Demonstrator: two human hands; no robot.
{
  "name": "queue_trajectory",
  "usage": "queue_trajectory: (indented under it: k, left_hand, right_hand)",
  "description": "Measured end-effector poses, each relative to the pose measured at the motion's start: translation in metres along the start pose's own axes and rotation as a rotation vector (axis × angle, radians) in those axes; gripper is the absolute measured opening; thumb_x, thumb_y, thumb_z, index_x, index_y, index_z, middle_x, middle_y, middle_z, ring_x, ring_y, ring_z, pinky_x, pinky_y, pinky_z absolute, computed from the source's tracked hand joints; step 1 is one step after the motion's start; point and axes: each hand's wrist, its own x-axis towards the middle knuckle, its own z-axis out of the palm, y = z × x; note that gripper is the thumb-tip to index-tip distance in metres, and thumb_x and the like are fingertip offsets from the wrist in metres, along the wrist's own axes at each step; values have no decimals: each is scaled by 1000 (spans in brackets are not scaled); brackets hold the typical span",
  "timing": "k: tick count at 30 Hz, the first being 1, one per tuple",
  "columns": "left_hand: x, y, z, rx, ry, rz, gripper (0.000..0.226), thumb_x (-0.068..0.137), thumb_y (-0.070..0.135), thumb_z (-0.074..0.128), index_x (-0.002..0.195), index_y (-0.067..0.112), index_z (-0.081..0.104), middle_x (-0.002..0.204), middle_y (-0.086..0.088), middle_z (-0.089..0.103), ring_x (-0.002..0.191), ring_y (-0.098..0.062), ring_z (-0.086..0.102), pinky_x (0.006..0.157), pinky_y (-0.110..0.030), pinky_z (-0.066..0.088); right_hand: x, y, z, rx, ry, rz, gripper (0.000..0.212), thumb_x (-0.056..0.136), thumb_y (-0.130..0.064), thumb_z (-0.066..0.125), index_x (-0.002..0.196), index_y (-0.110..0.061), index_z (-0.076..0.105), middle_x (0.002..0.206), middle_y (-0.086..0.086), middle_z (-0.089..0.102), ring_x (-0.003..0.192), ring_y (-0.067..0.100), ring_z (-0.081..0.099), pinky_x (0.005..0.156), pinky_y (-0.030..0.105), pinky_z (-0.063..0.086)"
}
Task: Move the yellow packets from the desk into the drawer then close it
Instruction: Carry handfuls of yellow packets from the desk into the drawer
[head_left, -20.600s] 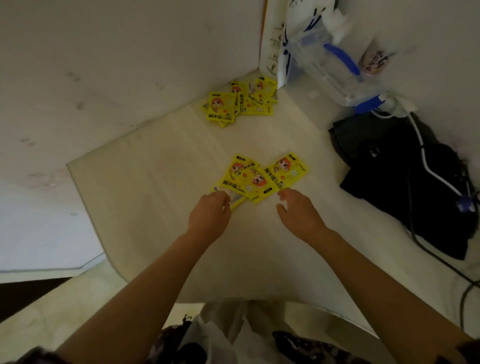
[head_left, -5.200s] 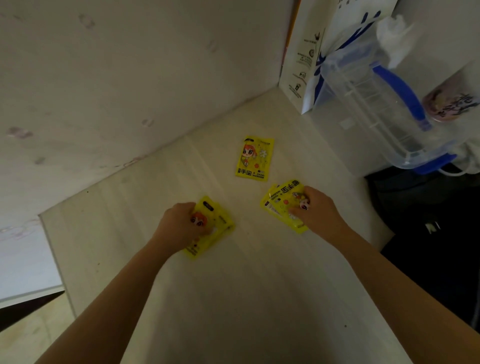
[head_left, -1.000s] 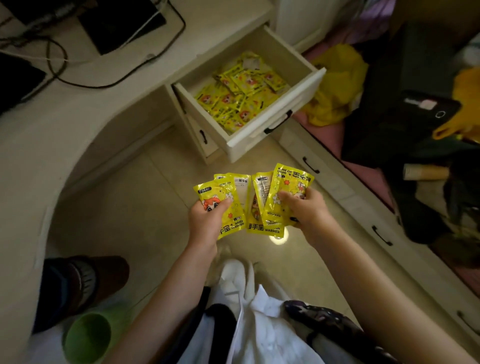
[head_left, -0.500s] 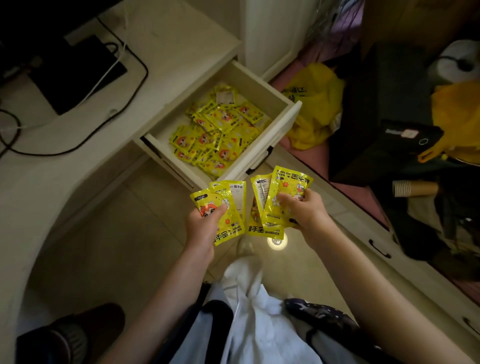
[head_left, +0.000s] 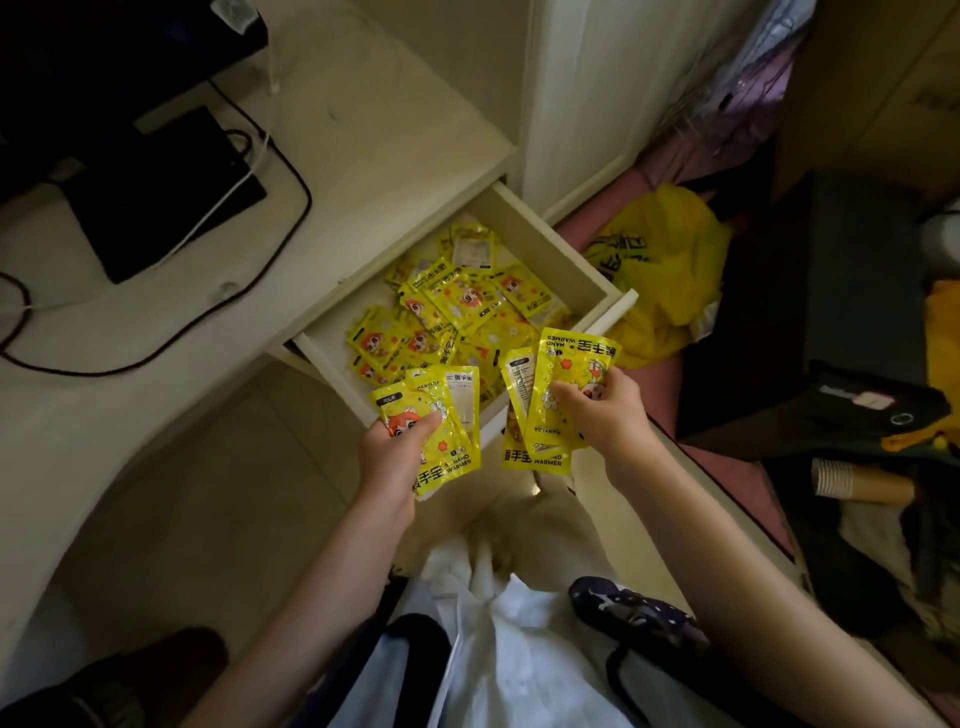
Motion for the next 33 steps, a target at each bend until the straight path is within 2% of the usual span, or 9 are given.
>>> queue_trajectory:
  k: [3, 6, 14, 18, 23, 26, 28, 31, 33]
  left_hand:
    - [9, 14, 17, -32, 49, -8, 24, 80, 11, 73, 102, 13, 66, 92, -4, 71, 82, -21, 69, 61, -29, 53]
    - [20, 22, 36, -74, 122, -32, 19, 79, 11, 73, 96, 16, 66, 92, -7, 71, 83, -26, 69, 72, -40, 57]
    - [48, 31, 82, -213, 321, -120, 17, 78, 7, 70, 89, 16, 61, 83, -2, 65, 77, -17, 58, 63, -26, 40]
    - [73, 29, 85, -271, 359, -194, 28, 78, 5, 70, 104, 13, 62, 92, -6, 67, 75, -17, 60, 61, -25, 41]
    - [117, 30, 82, -336, 353, -336, 31, 76, 10, 75, 104, 14, 64, 103, -5, 68, 94, -21, 61, 94, -44, 45]
    - [152, 35, 77, -341, 347, -351, 38, 76, 15, 76, 111, 13, 61, 105, -4, 67, 93, -19, 63, 87, -45, 47]
    - [175, 39, 72, -343, 363, -359, 52, 72, 20, 79, 119, 12, 58, 109, -6, 67, 97, -23, 64, 95, -48, 45]
    - [207, 45, 62, -320, 414, -319, 45, 73, 18, 79, 113, 7, 62, 90, -9, 67, 74, -24, 63, 88, -49, 50]
    - [223, 52, 54, -357, 445, -296, 40, 73, 13, 79, 109, 4, 63, 79, -8, 65, 65, -23, 63, 80, -48, 55]
  right_hand:
    - [27, -19, -2, -35, -48, 6, 25, 88, -14, 65, 110, -12, 53, 101, 5, 65, 84, 20, 65, 69, 32, 55]
    - [54, -37, -4, -100, -117, 15, 29, 88, -16, 65, 114, -10, 53, 105, 6, 66, 89, 22, 67, 77, 38, 57]
    - [118, -75, -5, -361, -292, -23, 31, 87, -18, 65, 114, -8, 54, 106, 13, 67, 94, 28, 67, 82, 46, 56]
    - [155, -87, 10, -456, -341, -23, 31, 87, -18, 66, 115, -9, 55, 105, 10, 67, 98, 27, 66, 84, 44, 56]
    - [203, -90, 51, -488, -354, 49, 29, 86, -17, 67, 113, -11, 58, 105, 8, 68, 92, 23, 65, 81, 40, 56]
    - [227, -85, 89, -532, -379, 47, 33, 81, -17, 71, 113, -11, 62, 108, 9, 69, 95, 23, 65, 83, 38, 55]
    - [240, -83, 117, -529, -407, 64, 26, 81, -14, 70, 106, -11, 66, 104, 8, 69, 96, 23, 65, 86, 37, 54]
    - [256, -85, 155, -501, -460, 105, 18, 80, -16, 73, 96, -17, 65, 106, 9, 69, 101, 25, 65, 92, 44, 54]
    - [267, -88, 175, -489, -506, 143, 47, 80, -21, 74, 121, -11, 54, 116, 9, 66, 105, 23, 62, 83, 41, 54]
